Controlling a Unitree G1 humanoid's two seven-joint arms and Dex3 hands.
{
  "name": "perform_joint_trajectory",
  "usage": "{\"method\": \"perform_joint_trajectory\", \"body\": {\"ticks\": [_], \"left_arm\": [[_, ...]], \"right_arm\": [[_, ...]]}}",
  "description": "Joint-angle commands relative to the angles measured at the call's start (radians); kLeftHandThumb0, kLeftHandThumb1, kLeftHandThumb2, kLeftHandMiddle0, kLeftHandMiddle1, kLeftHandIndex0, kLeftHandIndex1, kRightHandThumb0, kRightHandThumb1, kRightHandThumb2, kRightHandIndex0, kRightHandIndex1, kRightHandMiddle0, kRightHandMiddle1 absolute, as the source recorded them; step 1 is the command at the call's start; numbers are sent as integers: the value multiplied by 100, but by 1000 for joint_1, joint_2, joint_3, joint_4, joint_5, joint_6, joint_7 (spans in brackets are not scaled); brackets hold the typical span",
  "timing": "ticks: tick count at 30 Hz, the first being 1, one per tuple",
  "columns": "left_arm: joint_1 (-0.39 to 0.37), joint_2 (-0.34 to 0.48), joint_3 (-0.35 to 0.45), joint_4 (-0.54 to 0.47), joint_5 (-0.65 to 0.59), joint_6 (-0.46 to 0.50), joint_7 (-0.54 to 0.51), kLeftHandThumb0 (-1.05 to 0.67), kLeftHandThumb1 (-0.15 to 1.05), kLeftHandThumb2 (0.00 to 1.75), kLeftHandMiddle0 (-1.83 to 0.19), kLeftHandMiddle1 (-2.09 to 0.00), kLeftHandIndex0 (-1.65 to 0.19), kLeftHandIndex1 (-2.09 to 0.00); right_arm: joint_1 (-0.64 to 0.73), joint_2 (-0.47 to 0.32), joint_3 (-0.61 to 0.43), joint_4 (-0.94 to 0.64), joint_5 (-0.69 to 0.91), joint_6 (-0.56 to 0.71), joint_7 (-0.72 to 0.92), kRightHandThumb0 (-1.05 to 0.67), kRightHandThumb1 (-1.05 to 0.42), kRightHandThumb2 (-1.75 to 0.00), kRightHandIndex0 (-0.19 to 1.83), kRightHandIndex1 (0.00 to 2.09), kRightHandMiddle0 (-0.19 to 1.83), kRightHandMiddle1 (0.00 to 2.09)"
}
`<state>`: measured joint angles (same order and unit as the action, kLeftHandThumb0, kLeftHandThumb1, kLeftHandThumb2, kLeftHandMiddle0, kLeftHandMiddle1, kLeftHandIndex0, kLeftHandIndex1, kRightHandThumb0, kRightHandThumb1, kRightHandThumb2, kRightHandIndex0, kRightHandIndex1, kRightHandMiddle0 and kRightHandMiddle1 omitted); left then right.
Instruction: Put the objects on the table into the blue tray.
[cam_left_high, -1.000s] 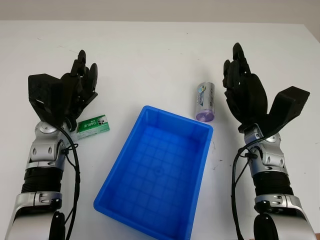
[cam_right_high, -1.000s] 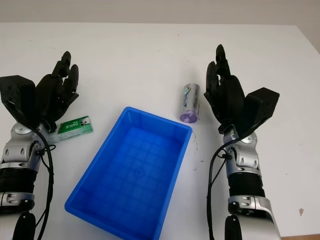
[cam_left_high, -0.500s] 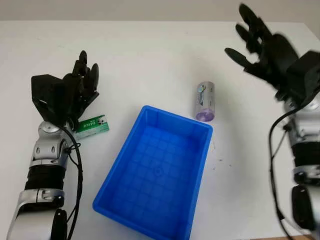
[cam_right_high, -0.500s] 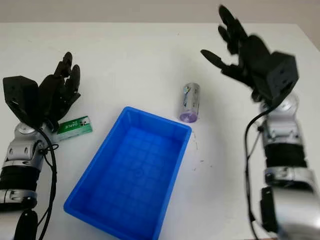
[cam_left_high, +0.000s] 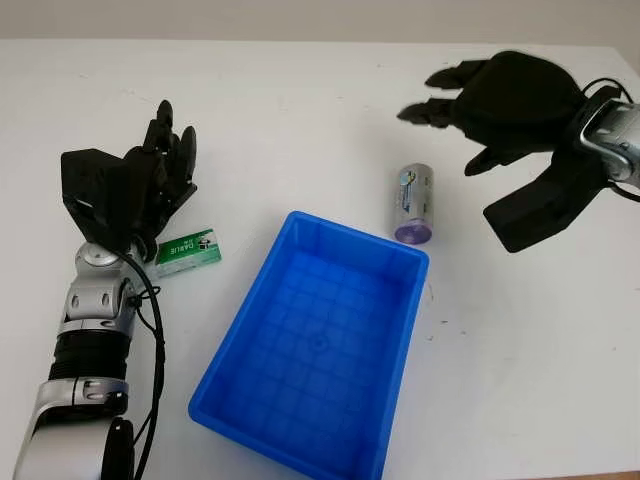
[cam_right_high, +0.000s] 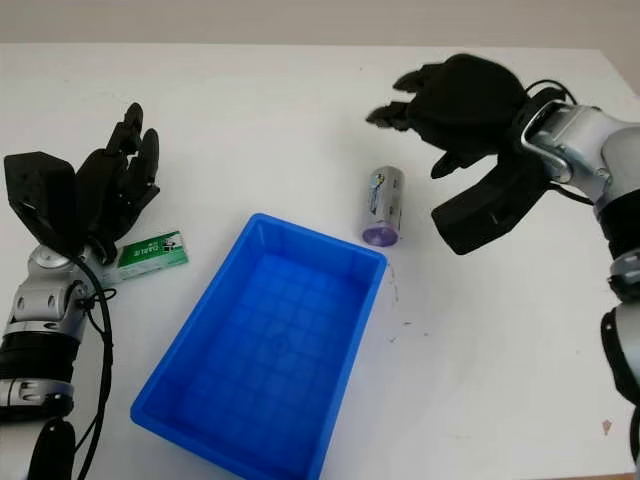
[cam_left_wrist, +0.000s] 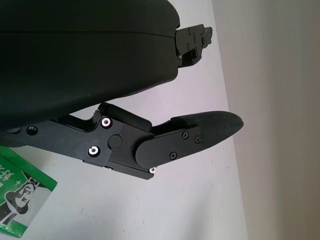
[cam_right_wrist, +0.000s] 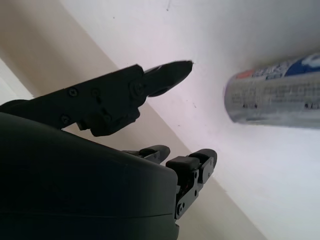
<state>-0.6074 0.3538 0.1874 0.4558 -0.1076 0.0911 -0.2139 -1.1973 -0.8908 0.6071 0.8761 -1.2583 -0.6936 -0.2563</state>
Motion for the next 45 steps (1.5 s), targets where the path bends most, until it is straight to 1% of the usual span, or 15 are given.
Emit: {"method": "perform_joint_trajectory", "body": {"ticks": [1,6,13,17,23,26,28,32,35,38,39,40,41,43,45], "left_arm": [[3,1,1,-14,-3,-2,1,-67,105,68,19,0,19,0],[12,-2,2,-22,-2,0,8,-66,105,68,19,0,19,0],[16,1,2,-17,-2,-9,3,-66,105,68,19,0,19,0],[17,-1,4,-23,-7,-2,1,-66,105,68,19,0,19,0],[21,1,2,-27,-3,-2,2,-67,105,68,19,0,19,0],[21,2,0,-27,0,-3,3,-68,105,67,19,-1,19,0],[21,3,-2,-30,3,-2,3,-68,105,68,19,-2,19,-1],[22,3,-1,-36,0,10,2,-69,105,67,19,-2,19,-1],[24,4,0,-42,-1,17,1,-69,105,66,19,-2,19,-1],[25,5,1,-46,0,18,2,-68,105,67,19,-2,19,-1],[25,5,2,-44,0,15,1,-68,105,67,19,-2,19,-1],[24,5,2,-42,-2,14,-1,-68,105,67,19,-2,19,-1],[24,4,3,-43,-3,15,-2,-67,105,67,19,-1,19,0],[22,3,2,-41,-2,18,-1,-67,105,68,19,0,19,0],[19,1,2,-39,-2,19,2,-67,105,68,19,0,19,0]], "right_arm": [[-33,4,25,25,-11,-21,-52,-13,-97,-7,39,9,38,11],[-48,35,99,67,-55,-41,-158,-13,-97,-6,39,7,37,8],[-29,76,134,125,-32,-66,-233,-5,-100,-6,36,5,34,6],[-28,85,154,142,-35,-82,-290,-6,-100,-6,39,7,36,7],[-28,55,152,99,8,-140,-178,-13,-99,-5,34,4,31,4],[-8,42,151,77,12,-155,-188,-23,-94,-3,36,5,34,6],[4,33,158,64,4,-158,-203,-15,-95,-5,39,7,37,7],[25,23,180,37,-18,-165,-198,-15,-93,-4,41,7,41,9],[29,22,194,37,-41,-159,-213,-22,-93,-5,46,9,50,13],[28,25,209,49,-61,-158,-254,-29,-91,-5,60,17,65,21],[27,26,212,56,-65,-158,-263,-30,-91,-5,56,32,64,30],[27,30,213,65,-64,-160,-276,-30,-91,-5,42,63,58,47],[26,33,214,72,-65,-159,-286,-30,-92,-5,28,97,44,81],[23,38,220,82,-71,-154,-302,-31,-94,-6,18,123,26,119],[23,42,224,89,-76,-147,-323,-31,-95,-6,19,130,23,130]]}}
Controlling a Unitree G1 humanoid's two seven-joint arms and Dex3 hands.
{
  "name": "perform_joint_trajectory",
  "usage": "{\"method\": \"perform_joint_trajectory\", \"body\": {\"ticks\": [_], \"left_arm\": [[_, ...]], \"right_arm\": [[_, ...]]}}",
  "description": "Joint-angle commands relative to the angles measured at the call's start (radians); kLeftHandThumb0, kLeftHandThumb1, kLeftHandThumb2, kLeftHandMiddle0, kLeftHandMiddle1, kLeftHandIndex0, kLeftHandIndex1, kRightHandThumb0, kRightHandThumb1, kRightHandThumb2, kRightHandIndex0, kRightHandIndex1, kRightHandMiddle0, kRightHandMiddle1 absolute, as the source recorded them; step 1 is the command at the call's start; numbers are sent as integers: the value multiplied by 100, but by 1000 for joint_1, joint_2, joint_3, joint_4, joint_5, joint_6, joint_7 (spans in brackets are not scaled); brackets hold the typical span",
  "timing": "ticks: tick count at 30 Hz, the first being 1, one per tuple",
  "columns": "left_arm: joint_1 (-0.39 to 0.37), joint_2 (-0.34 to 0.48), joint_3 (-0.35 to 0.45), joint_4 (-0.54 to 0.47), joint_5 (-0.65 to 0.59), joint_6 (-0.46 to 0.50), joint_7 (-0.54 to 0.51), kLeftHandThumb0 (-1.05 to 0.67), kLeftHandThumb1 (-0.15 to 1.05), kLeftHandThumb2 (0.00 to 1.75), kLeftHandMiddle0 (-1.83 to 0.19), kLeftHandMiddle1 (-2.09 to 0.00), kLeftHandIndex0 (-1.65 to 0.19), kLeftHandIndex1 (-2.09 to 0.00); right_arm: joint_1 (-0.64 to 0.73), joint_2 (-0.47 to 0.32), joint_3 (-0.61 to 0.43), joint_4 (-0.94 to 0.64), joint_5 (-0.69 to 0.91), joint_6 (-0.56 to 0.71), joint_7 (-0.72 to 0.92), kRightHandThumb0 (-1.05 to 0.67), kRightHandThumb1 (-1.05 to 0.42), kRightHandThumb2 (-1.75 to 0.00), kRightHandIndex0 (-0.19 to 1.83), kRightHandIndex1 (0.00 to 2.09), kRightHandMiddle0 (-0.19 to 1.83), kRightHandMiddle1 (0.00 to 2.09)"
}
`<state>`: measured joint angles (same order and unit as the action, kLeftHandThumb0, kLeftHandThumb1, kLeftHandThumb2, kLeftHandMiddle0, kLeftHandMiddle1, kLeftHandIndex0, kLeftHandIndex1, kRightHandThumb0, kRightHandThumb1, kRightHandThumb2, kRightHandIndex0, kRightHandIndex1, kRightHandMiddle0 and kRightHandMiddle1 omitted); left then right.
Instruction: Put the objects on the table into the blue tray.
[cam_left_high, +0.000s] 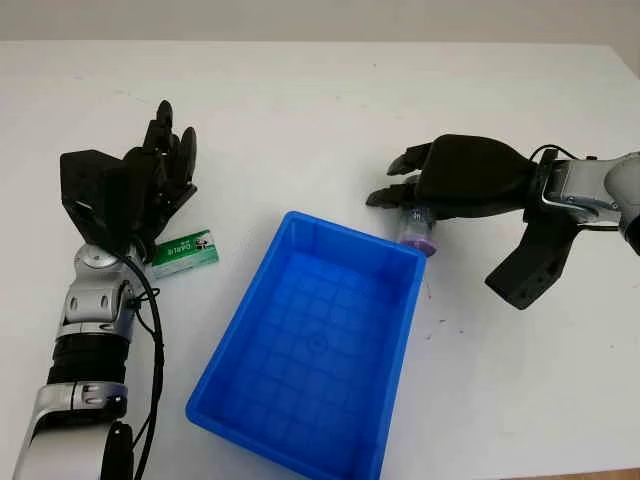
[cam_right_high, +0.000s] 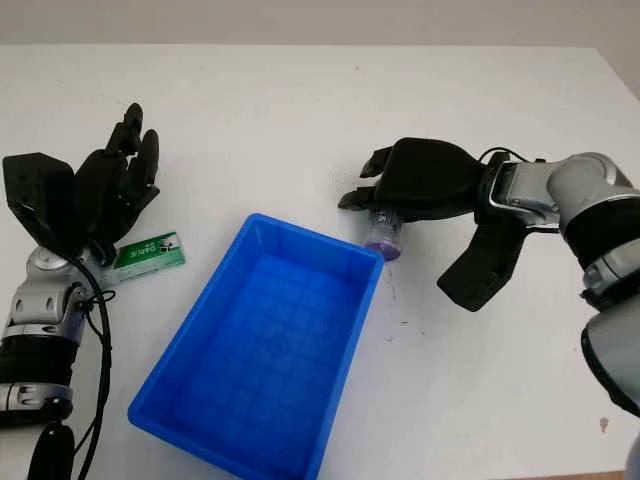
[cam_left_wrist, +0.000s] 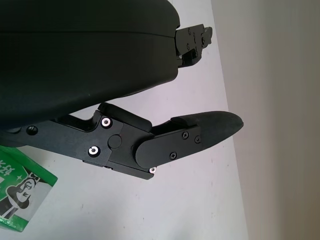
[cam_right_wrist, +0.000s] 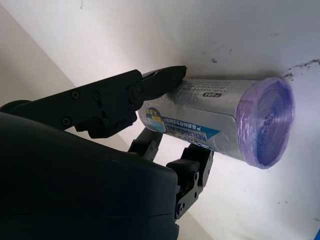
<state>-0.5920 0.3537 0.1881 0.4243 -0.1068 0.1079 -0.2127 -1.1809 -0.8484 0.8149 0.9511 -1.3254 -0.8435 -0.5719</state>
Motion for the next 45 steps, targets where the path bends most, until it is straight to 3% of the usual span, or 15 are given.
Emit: {"method": "perform_joint_trajectory", "body": {"ticks": [1,2,4,5,8,12,13,15,18,26,31,32,37,44,45], "left_arm": [[1,1,0,-6,-2,3,0,-67,105,68,19,0,19,0],[0,2,0,-3,-2,0,-1,-67,105,68,19,0,19,0],[-3,3,-1,2,-1,-3,-2,-66,105,68,19,0,19,0],[-3,3,-1,1,-1,-1,-1,-67,105,68,19,0,19,0],[-3,4,-1,-1,-1,1,-1,-66,105,68,19,0,19,0],[-2,10,-3,3,4,-5,-6,-67,105,69,19,0,19,0],[-2,10,-4,4,6,-8,-7,-67,105,69,19,0,19,0],[-1,11,-4,4,8,-8,-7,-67,105,69,19,0,19,0],[-2,11,-5,3,8,-5,-10,-67,105,69,19,0,19,0],[4,8,-8,-11,11,4,-8,-67,105,69,19,0,19,0],[5,5,-11,-14,16,11,1,-67,105,69,19,0,19,0],[5,4,-11,-13,15,8,1,-67,105,70,19,0,19,0],[5,3,-11,-11,12,0,0,-66,105,70,19,0,19,0],[4,3,-14,-8,13,-6,0,-66,105,71,19,0,19,0],[4,3,-14,-8,14,-6,0,-66,105,71,19,0,19,0]], "right_arm": [[12,6,13,26,-4,9,-36,-31,-96,-6,21,136,22,135],[17,13,10,36,0,19,-57,-35,-97,-6,25,179,26,143],[18,26,6,60,12,24,-87,-40,-102,-6,44,201,19,186],[14,32,2,73,21,28,-95,-46,-104,-19,72,206,36,200],[-4,52,-22,118,61,46,-100,-57,-105,-36,93,209,56,208],[-52,71,-85,142,153,110,-33,-55,-105,-40,82,209,43,209],[-56,78,-109,148,185,118,-38,-54,-105,-34,81,209,44,209],[-70,95,-169,165,272,104,-44,-51,-105,-24,87,209,53,209],[-111,119,-263,166,415,75,20,-52,-105,-35,96,209,62,209],[-110,179,-474,41,765,-17,300,-53,-105,-39,105,209,73,209],[-20,231,-559,-161,994,-2,548,-54,-105,-41,120,209,79,209],[6,235,-567,-216,1038,18,610,-54,-105,-43,111,209,73,209],[147,216,-563,-533,1238,175,965,-51,-105,-35,102,209,59,209],[277,171,-537,-751,1222,184,1236,-53,-105,-17,74,209,44,209],[292,168,-536,-773,1225,189,1263,-52,-104,-12,62,209,40,209]]}}
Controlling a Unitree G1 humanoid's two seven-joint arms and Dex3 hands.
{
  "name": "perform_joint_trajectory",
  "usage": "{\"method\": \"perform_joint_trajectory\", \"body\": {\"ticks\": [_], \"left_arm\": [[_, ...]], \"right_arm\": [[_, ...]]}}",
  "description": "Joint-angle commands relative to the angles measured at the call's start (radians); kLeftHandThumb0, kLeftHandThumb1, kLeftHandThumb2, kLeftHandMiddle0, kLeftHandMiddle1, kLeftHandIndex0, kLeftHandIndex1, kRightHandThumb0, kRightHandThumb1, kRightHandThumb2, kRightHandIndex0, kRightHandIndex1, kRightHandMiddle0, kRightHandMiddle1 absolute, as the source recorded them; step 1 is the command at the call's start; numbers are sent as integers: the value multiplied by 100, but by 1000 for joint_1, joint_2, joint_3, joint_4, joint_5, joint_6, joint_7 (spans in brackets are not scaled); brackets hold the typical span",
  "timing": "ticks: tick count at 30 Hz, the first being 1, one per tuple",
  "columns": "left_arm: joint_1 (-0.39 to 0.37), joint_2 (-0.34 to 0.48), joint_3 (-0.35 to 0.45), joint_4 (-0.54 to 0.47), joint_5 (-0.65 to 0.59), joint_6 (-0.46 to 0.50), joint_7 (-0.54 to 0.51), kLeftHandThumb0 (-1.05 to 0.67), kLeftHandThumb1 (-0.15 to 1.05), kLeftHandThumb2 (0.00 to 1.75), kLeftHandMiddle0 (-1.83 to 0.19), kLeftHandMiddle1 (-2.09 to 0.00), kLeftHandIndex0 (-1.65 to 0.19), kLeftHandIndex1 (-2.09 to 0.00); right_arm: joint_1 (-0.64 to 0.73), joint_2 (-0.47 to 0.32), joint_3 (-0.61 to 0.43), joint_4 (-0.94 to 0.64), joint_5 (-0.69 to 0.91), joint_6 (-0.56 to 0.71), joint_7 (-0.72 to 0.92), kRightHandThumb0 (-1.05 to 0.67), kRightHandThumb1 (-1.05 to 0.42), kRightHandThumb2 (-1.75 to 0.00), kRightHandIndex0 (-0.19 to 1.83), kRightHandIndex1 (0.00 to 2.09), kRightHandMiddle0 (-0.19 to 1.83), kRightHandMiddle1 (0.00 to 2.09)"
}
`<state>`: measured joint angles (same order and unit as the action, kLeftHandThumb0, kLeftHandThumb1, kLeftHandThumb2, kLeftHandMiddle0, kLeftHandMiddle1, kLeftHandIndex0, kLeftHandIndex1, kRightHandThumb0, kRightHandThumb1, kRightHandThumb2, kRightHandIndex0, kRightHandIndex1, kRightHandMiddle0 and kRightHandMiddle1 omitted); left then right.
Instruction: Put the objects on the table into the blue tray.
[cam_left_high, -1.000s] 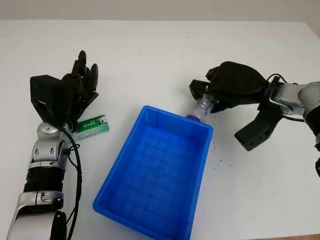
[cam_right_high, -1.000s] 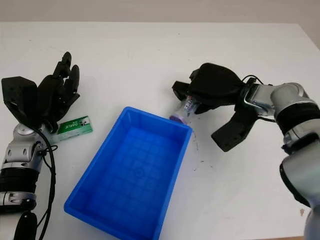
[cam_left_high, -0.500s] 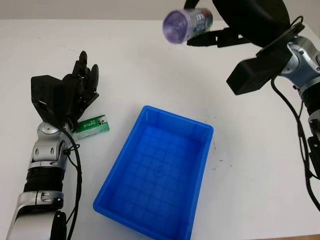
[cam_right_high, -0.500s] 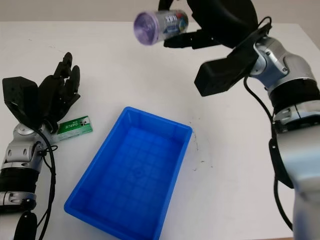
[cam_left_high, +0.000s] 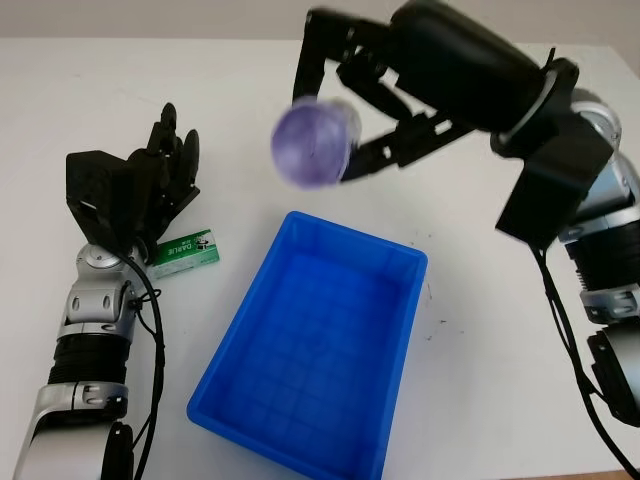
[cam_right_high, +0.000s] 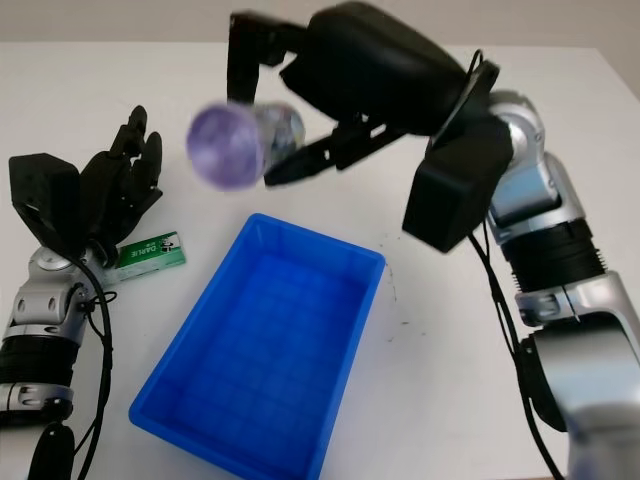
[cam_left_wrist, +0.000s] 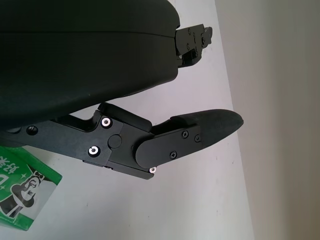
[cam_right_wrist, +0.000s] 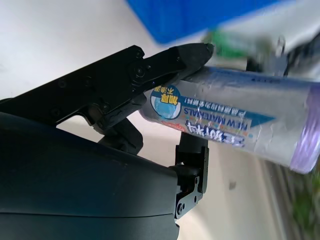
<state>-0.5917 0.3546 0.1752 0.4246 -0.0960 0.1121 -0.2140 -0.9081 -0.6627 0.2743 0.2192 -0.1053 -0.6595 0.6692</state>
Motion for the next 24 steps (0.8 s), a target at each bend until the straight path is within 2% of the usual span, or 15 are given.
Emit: {"method": "perform_joint_trajectory", "body": {"ticks": [1,3,5,7,8,9,11,12,13,16,20,24], "left_arm": [[3,1,-1,-6,2,-12,1,-66,105,71,19,0,19,0],[1,-1,1,-4,-2,-7,1,-66,105,71,19,0,19,0],[1,-2,0,-4,-3,-5,2,-66,105,71,19,0,19,0],[3,-4,-1,-9,-2,-5,5,-65,105,71,19,0,19,0],[3,-5,-1,-10,-2,-4,6,-65,105,71,19,0,19,0],[4,-6,-2,-10,-2,-5,6,-65,105,71,19,0,19,0],[4,-6,-3,-6,-2,-8,5,-65,105,71,19,0,19,0],[4,-6,-4,-3,-1,-10,4,-66,105,71,19,0,19,0],[3,-5,-6,1,3,-12,4,-67,105,71,19,0,19,0],[1,-3,-9,11,6,-17,1,-67,105,70,19,0,19,0],[-3,-9,-9,20,4,-20,4,-68,105,69,19,0,19,0],[-6,-11,-11,33,4,-29,4,-69,105,69,19,0,19,0]], "right_arm": [[33,-20,5,-61,6,7,45,-52,-104,-9,54,209,36,209],[46,-30,9,-95,6,17,96,-52,-104,-7,25,209,17,209],[48,-33,12,-117,14,34,144,-51,-105,-7,10,209,4,209],[44,-38,19,-134,29,50,201,-39,-105,-9,-8,182,-6,173],[43,-41,20,-143,36,58,225,-35,-105,-11,-9,161,-7,153],[44,-42,17,-150,40,63,242,-30,-104,-14,-6,119,-7,119],[51,-41,9,-163,58,79,270,-26,-100,-23,4,56,1,64],[56,-38,4,-168,71,88,279,-27,-97,-26,4,35,2,45],[61,-35,-1,-173,80,91,282,-32,-97,-21,-2,17,-2,25],[61,-31,-12,-179,90,90,285,-50,-103,-12,-17,2,-16,4],[76,23,-63,-138,164,98,233,-58,-105,-11,-19,0,-19,0],[73,85,-141,-71,268,198,174,-60,-105,-19,-19,0,-19,0]]}}
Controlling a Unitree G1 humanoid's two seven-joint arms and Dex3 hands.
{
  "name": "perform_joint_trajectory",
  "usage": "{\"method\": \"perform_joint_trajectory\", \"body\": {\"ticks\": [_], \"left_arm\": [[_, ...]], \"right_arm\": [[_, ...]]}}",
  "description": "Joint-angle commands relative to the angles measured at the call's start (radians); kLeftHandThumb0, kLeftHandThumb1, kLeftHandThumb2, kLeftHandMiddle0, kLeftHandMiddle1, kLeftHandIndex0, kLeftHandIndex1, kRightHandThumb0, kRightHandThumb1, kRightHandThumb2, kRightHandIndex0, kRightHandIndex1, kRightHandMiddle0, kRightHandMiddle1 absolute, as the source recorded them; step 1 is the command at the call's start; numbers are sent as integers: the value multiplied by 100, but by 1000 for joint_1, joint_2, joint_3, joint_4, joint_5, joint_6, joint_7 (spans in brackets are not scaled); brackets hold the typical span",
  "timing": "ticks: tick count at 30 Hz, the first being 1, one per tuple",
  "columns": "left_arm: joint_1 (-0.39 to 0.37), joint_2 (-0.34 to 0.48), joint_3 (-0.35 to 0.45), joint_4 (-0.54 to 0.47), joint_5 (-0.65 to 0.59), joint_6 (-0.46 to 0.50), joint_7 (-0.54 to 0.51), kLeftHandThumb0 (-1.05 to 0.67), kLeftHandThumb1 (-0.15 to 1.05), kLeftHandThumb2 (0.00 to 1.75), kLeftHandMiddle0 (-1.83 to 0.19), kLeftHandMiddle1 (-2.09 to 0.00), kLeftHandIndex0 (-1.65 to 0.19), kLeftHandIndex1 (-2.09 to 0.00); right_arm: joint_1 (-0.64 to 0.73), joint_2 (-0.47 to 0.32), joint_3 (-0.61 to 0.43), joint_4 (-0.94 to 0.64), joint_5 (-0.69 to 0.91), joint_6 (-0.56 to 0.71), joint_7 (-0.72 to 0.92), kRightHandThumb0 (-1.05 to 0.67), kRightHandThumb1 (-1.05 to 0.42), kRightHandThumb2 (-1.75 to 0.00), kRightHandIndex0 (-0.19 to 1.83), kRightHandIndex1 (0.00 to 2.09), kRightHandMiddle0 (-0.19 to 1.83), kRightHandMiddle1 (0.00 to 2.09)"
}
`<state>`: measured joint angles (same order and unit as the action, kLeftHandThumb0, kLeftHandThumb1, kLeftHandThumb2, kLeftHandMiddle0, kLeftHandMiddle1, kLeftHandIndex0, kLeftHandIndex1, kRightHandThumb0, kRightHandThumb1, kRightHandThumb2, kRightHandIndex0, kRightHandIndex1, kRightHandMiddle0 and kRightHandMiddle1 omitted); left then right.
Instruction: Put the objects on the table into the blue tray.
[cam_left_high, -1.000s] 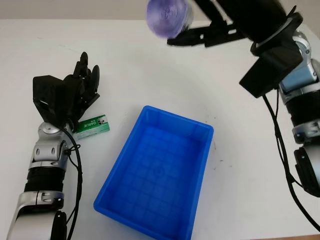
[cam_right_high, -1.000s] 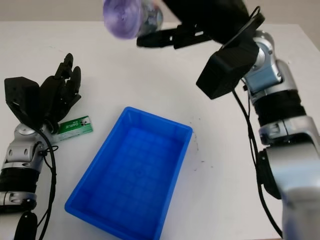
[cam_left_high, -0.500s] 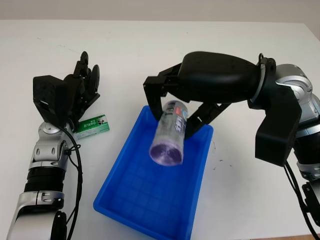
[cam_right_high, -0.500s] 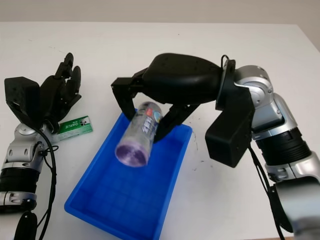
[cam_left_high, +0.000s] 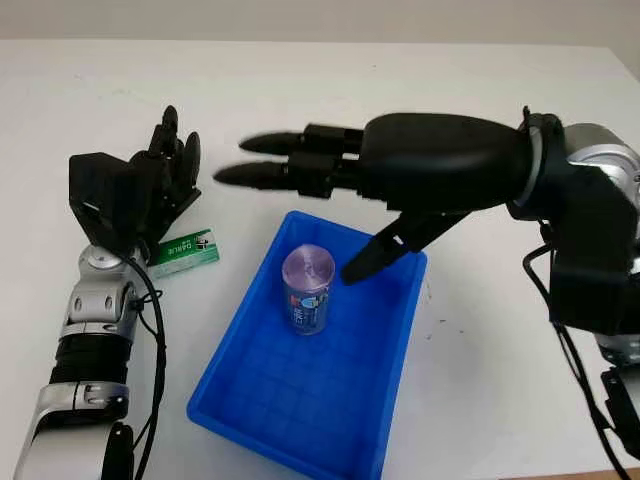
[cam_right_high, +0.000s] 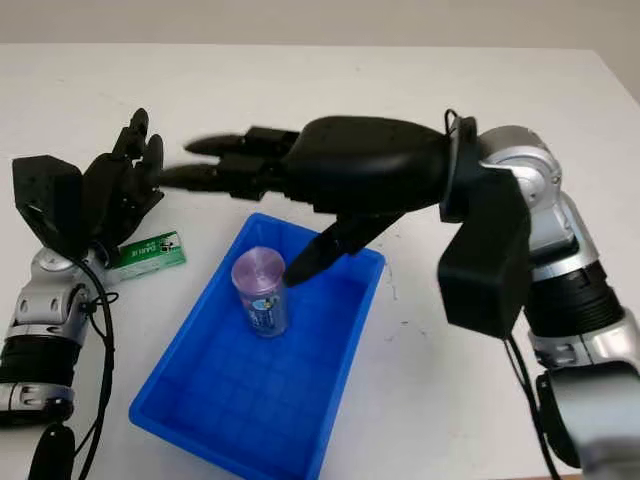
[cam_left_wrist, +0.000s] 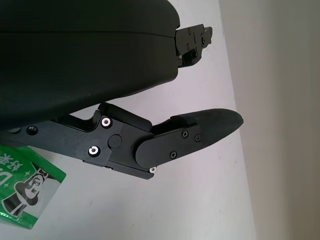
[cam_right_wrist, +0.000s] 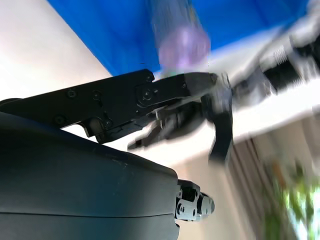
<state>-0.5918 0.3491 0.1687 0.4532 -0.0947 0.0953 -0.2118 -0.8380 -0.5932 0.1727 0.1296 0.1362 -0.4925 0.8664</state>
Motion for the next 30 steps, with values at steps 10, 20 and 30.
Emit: {"method": "perform_joint_trajectory", "body": {"ticks": [10,20,30], "left_arm": [[3,-2,-1,1,0,-22,-1,-67,105,71,19,0,19,0],[8,4,8,-18,-4,-15,1,-66,105,70,19,0,19,0],[22,32,9,-84,-15,24,-34,-69,105,62,19,0,19,0]], "right_arm": [[-1,71,-217,293,19,293,-300,-81,-105,-55,-18,3,-16,4],[107,130,-317,424,46,414,-435,-79,-105,-67,-19,0,-19,0],[260,232,-340,355,42,429,-560,-72,-105,-70,-19,0,-19,0]]}}
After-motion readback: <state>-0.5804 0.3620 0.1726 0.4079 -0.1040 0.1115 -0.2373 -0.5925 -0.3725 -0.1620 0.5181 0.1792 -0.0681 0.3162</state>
